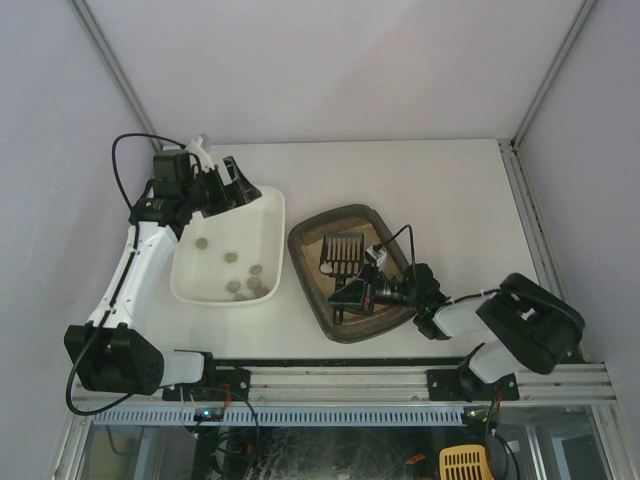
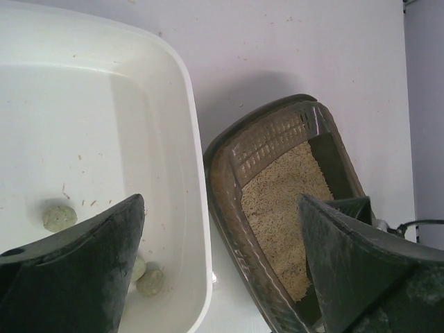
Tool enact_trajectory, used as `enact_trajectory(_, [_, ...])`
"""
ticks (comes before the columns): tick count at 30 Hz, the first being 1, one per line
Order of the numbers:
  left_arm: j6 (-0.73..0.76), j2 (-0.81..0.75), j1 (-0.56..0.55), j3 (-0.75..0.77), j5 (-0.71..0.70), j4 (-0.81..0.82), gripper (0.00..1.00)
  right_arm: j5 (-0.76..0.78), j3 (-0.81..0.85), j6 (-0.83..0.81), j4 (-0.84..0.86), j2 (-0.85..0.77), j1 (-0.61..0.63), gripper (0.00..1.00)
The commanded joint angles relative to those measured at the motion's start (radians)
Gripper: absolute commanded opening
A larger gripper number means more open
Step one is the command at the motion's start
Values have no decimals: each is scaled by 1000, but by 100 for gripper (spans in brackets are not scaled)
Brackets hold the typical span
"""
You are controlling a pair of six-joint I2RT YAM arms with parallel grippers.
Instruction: Clean the litter box
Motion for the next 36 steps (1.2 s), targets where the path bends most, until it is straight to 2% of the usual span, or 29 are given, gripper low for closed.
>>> enact_trajectory(1, [7, -22, -4, -22, 19, 29, 94, -48, 26, 182, 378, 125, -14, 0])
enact_trajectory(4, [12, -23, -4, -21, 12, 25, 94, -83, 105, 152, 351, 165, 50, 0])
enact_trajectory(8, [12, -25, -5, -22, 11, 27, 94, -34, 16, 177, 419, 147, -61, 0])
enact_trajectory(9, [13, -25, -5, -21, 10, 25, 94, -30, 11, 156, 389, 132, -68, 0])
enact_trajectory(12, [14, -20, -4, -17, 10, 22, 94, -61, 86, 6, 106, 49, -6, 0])
enact_trajectory(14, [11, -17, -4, -18, 11, 23, 94, -58, 96, -50, -4, -9, 3, 0])
enact_trajectory(17, [10, -15, -5, -20, 10, 26, 94, -25, 32, -44, -21, -78, -68, 0])
enact_trajectory(21, [10, -15, -5, -19, 11, 25, 94, -11, 70, -157, -235, -153, -33, 0])
enact_trajectory(26, [10, -18, -5, -20, 11, 29, 94, 15, -13, -94, -128, -169, -85, 0])
enact_trajectory(29, [10, -19, -4, -22, 11, 28, 93, 32, 78, -197, -309, -170, 1, 0])
enact_trajectory(31, [10, -21, -5, -23, 11, 29, 93, 7, 81, -167, -251, -150, 21, 0])
enact_trajectory(34, [10, -24, -5, -25, 11, 29, 93, -5, -43, -15, 45, -120, -101, 0])
enact_trajectory(35, [10, -25, -4, -24, 11, 30, 93, 1, -69, 12, 108, -109, -124, 0])
enact_trajectory(36, [10, -27, -4, -25, 12, 30, 93, 1, -68, 15, 101, -105, -121, 0])
